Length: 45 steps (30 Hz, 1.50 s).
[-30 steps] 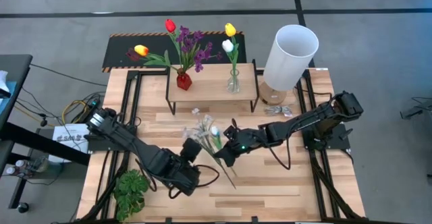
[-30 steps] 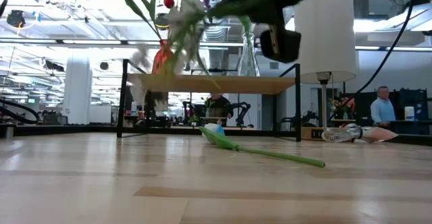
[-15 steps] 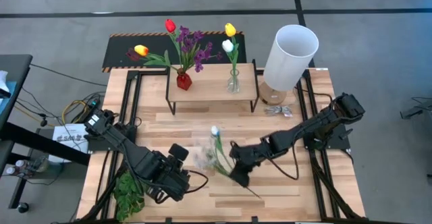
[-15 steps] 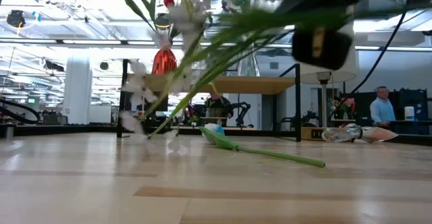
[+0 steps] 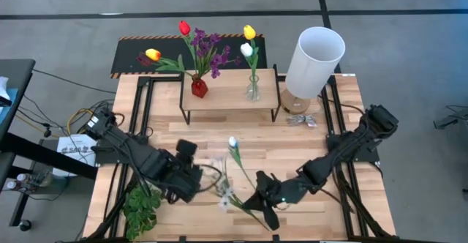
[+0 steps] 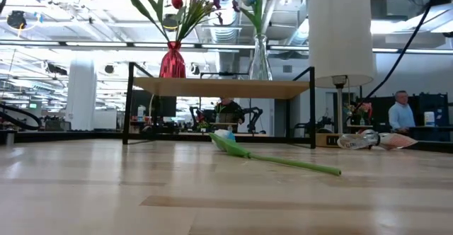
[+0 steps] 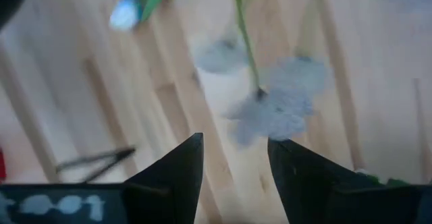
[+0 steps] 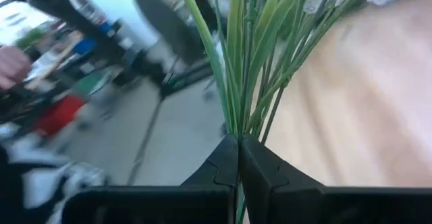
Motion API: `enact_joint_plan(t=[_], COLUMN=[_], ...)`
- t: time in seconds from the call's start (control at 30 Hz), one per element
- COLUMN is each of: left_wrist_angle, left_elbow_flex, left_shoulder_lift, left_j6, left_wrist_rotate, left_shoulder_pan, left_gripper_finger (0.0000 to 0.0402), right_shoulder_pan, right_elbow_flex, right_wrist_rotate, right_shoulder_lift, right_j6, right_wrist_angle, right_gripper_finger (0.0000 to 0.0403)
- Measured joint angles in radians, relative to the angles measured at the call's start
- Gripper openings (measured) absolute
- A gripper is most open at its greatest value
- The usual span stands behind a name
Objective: Pick and place flowers into a vace then onto a shelf
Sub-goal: Put the white flowers into the transparent vase on the shelf
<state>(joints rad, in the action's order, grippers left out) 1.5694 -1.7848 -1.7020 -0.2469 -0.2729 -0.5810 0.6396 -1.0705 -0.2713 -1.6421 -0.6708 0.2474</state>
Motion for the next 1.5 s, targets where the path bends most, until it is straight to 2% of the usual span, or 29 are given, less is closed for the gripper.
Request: enact_joint_plan(t=[0.2, 0.37, 0.47, 0.57, 0.73, 0.97, 1.07, 1.23, 1.5], left_wrist_angle=[-0.048, -0.207, -0.302, -0.378, -0.437, -0.451, -0.471, -0.515, -0.571], left_elbow_flex=[0.204, 0.365, 0.453, 0.531, 0.626, 0.680, 0.680, 0.680, 0.680], left_shoulder_lift=[0.173, 0.321, 0.390, 0.441, 0.474, 0.474, 0.475, 0.475, 0.474], left_j6=[-0.160, -0.282, -0.313, -0.313, -0.277, -0.247, -0.227, -0.184, -0.141], left_wrist_rotate=[-0.050, -0.084, -0.104, -0.125, -0.132, -0.134, -0.156, -0.185, -0.187], left_shoulder_pan=[0.011, 0.008, 0.005, 0.006, 0.006, 0.006, 0.006, 0.006, 0.006], left_gripper_finger=[0.0158, 0.0158, 0.0158, 0.0158, 0.0158, 0.0158, 0.0158, 0.0158, 0.0158], right_shoulder_pan=[0.041, 0.045, 0.028, -0.012, -0.117, -0.277, -0.343, -0.446, -0.574], right_elbow_flex=[-0.037, -0.060, -0.082, -0.103, -0.133, -0.248, -0.297, -0.339, -0.340], right_wrist_rotate=[-0.357, -0.655, -0.832, -0.953, -1.007, -1.025, -1.025, -1.028, -1.015], right_shoulder_lift=[0.001, 0.001, 0.001, 0.001, 0.000, 0.001, 0.002, 0.002, 0.001], right_j6=[0.150, 0.249, 0.363, 0.509, 0.730, 1.222, 1.377, 1.464, 1.427], right_wrist_angle=[0.001, 0.004, 0.070, 0.167, 0.334, 0.643, 0.723, 0.734, 0.724], right_gripper_finger=[0.0000, 0.0000, 0.0000, 0.0000, 0.0000, 0.0000, 0.0000, 0.0000, 0.0000])
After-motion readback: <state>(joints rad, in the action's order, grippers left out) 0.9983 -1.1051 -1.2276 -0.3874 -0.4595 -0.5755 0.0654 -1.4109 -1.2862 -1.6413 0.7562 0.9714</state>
